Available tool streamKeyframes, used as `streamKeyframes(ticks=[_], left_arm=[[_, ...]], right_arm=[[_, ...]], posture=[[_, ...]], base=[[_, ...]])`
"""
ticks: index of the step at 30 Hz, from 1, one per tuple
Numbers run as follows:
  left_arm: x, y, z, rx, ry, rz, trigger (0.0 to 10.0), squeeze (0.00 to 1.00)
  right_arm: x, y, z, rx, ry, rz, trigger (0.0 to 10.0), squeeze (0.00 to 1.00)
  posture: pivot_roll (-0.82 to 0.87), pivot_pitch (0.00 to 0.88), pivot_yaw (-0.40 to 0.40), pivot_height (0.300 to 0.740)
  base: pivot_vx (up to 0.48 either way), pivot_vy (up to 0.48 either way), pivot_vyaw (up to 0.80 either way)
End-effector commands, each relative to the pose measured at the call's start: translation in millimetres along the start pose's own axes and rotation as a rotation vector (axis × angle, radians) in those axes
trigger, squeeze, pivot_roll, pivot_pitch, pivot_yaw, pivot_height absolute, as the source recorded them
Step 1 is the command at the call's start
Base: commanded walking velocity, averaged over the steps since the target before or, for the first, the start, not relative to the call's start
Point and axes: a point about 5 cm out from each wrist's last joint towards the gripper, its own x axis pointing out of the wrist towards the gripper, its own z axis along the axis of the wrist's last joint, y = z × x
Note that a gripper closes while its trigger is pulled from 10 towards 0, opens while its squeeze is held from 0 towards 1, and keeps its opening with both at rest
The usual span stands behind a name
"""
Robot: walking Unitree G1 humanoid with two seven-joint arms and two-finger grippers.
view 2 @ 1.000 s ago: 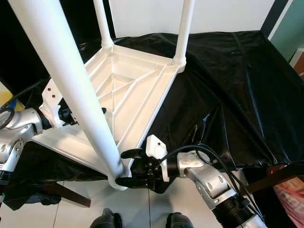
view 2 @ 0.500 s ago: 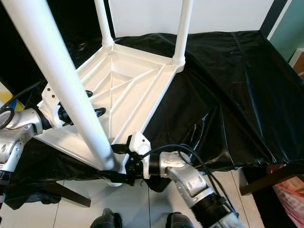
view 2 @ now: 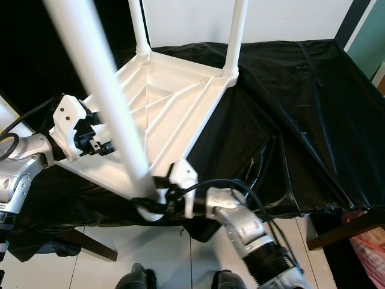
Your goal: Building children table
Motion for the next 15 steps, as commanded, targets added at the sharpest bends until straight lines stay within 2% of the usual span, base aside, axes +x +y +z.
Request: streamKeyframes(ticks=[1, 2, 3, 5, 10, 11, 14, 15], left_arm=[[0.5, 0.5, -1, 0.011, 0.009, -0.025, 10.0, 0.00], [1.0, 0.5, -1, 0.013, 0.008, -0.026, 10.0, 0.00], [1.0, 0.5, -1, 0.013, 0.008, -0.026, 10.0, 0.00], [1.9, 0.5, -1, 0.014, 0.008, -0.027, 10.0, 0.00], [2.3, 0.5, -1, 0.015, 0.007, -0.028, 10.0, 0.00], [2.4, 0.5, -1, 0.016, 0.007, -0.029, 10.0, 0.00], [2.7, 0.3, -2, 0.016, 0.008, -0.030, 10.0, 0.00], [3.2, 0.1, -2, 0.016, 0.009, -0.032, 10.0, 0.00]], right_arm=[[-17.2, -9.6, -9, 0.036, 0.038, -0.065, 0.0, 0.00], [-27.1, -14.0, -11, 0.027, 0.062, -0.081, 0.0, 0.00], [-27.1, -14.0, -11, 0.027, 0.062, -0.081, 0.0, 0.00], [-43.0, -22.7, -14, 0.023, 0.094, -0.127, 0.0, 0.00], [-57.9, -32.1, -17, 0.014, 0.124, -0.192, 0.0, 0.00], [-61.1, -33.6, -18, 0.008, 0.135, -0.203, 10.0, 0.00], [-60.6, -32.9, -18, 0.012, 0.131, -0.213, 10.0, 0.00], [-57.6, -29.3, -18, 0.036, 0.126, -0.203, 10.0, 0.70]], posture=[[-0.02, 0.116, 0.058, 0.740], [-0.03, 0.115, 0.059, 0.740], [-0.03, 0.115, 0.059, 0.740], [-0.03, 0.114, 0.060, 0.740], [-0.03, 0.112, 0.061, 0.740], [-0.04, 0.110, 0.063, 0.740], [-0.04, 0.109, 0.064, 0.740], [-0.04, 0.107, 0.064, 0.740]], base=[[0.000, 0.000, 0.00], [0.000, 0.000, 0.00], [0.000, 0.000, 0.00], [0.000, 0.000, 0.00], [0.000, 0.000, 0.00], [0.000, 0.000, 0.00], [0.000, 0.000, 0.00], [0.000, 0.000, 0.00]])
